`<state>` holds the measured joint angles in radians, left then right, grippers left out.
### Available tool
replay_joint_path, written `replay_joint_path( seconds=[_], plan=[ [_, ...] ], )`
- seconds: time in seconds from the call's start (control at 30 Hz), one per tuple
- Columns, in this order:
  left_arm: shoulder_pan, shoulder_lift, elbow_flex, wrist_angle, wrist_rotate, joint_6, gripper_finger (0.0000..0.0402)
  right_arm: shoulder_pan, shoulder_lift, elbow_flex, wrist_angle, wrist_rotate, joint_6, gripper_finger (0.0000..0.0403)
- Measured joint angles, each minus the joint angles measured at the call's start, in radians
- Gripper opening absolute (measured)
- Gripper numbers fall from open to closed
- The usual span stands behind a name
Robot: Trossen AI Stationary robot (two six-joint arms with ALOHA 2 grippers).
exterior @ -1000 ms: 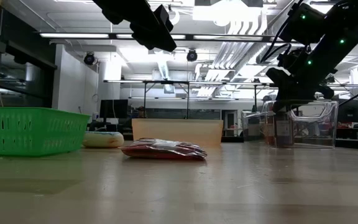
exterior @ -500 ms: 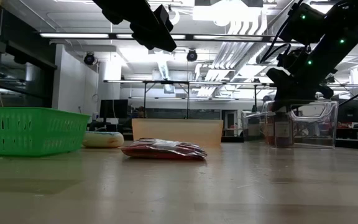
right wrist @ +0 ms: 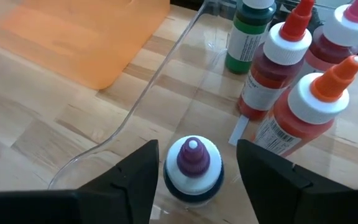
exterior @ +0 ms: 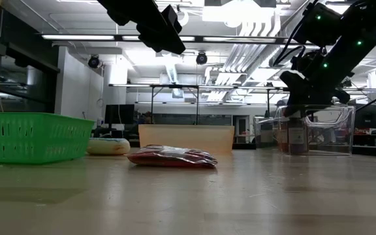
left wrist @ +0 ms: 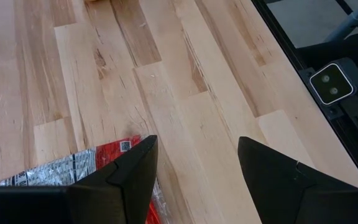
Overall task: Pick & Place Food Item
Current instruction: Put the popcorn bag into the orange bin
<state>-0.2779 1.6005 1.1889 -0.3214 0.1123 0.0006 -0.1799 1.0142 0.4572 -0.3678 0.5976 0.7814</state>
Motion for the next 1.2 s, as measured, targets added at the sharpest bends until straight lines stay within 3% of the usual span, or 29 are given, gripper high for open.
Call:
replay_joint_path(
  seconds=[0.57, 0.9, 1.2],
  plan=[
    [0.0, 0.0, 0.0, 0.0, 0.023, 0.0, 0.0215, 0.0, -0.165, 0.001, 0.066, 0.003, -0.135, 0.0204],
    [0.001, 0.0, 0.0, 0.0, 0.016, 0.0, 0.0215, 0.001, -0.179, 0.001, 0.069, -0.002, -0.166, 0.0204],
    [0.002, 0.0, 0.0, 0.0, -0.044, 0.003, 0.0215, 0.032, -0.179, 0.001, 0.237, -0.137, -0.317, 0.0204]
  ],
)
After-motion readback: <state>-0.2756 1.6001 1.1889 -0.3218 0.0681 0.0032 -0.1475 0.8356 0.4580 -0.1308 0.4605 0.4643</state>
